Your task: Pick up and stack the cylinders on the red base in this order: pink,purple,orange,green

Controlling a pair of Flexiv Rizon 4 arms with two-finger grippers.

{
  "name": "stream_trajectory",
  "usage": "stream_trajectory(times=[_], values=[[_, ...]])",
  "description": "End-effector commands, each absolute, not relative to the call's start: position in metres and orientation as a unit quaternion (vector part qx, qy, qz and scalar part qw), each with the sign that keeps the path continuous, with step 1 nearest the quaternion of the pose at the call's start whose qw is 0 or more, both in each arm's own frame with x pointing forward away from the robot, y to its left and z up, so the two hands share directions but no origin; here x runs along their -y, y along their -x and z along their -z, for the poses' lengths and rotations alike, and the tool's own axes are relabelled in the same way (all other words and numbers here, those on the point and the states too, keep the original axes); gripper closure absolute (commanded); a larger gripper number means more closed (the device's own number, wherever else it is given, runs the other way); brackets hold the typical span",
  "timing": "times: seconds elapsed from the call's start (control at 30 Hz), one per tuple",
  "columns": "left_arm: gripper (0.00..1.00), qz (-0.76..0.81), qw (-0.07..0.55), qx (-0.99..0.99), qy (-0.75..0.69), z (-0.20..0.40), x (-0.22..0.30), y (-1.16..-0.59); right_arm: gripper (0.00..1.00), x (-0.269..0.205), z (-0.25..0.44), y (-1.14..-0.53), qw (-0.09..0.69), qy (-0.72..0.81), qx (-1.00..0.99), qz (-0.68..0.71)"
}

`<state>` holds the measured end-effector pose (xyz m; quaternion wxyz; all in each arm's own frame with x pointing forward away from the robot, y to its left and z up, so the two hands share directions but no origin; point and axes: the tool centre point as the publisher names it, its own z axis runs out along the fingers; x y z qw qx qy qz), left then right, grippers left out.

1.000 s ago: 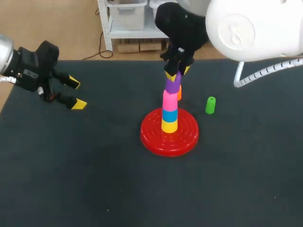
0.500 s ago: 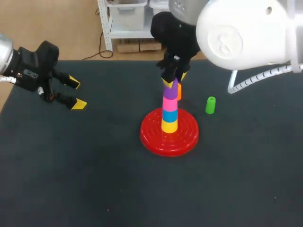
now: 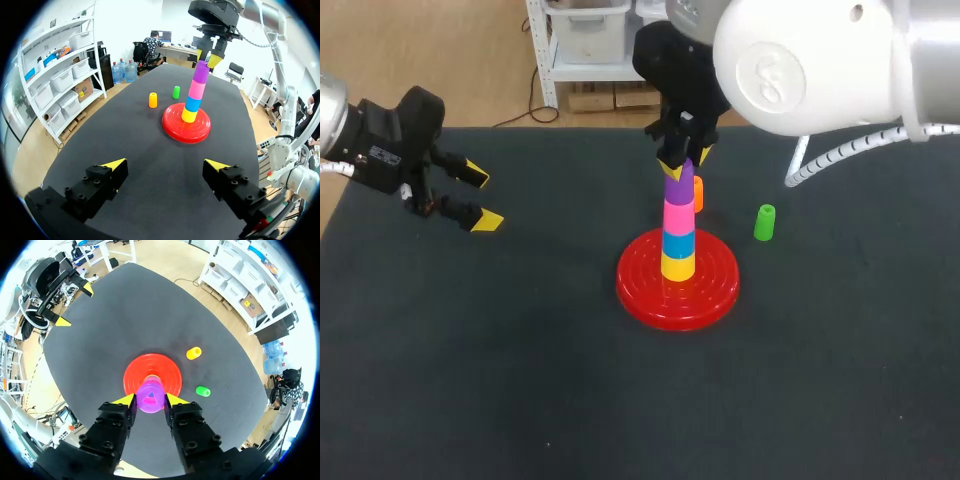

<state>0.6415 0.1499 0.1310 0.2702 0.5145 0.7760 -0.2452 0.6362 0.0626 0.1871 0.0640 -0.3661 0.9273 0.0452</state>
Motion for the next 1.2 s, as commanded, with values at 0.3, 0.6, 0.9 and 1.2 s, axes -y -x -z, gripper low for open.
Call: stream_trajectory(times=[0.3,0.6,0.9,1.2], values=[[0.0,0.246,0.272,-0.775,-0.515,-0.13,-0.151,-0.641,1.0,-0.061,-0.177,-0.626,0.054,0.367,-0.927,-0.047],[0.0,0.246,0.272,-0.775,-0.515,-0.13,-0.151,-0.641,1.0,-0.064,-0.171,-0.628,0.053,0.364,-0.929,-0.046],[0.0,0.246,0.272,-0.775,-0.515,-0.13,-0.151,-0.641,1.0,-0.069,-0.167,-0.624,0.061,0.375,-0.925,-0.024],[0.0,0.246,0.272,-0.775,-0.515,-0.13,-0.151,-0.641,0.0,-0.062,-0.188,-0.627,0.084,0.363,-0.926,-0.054]])
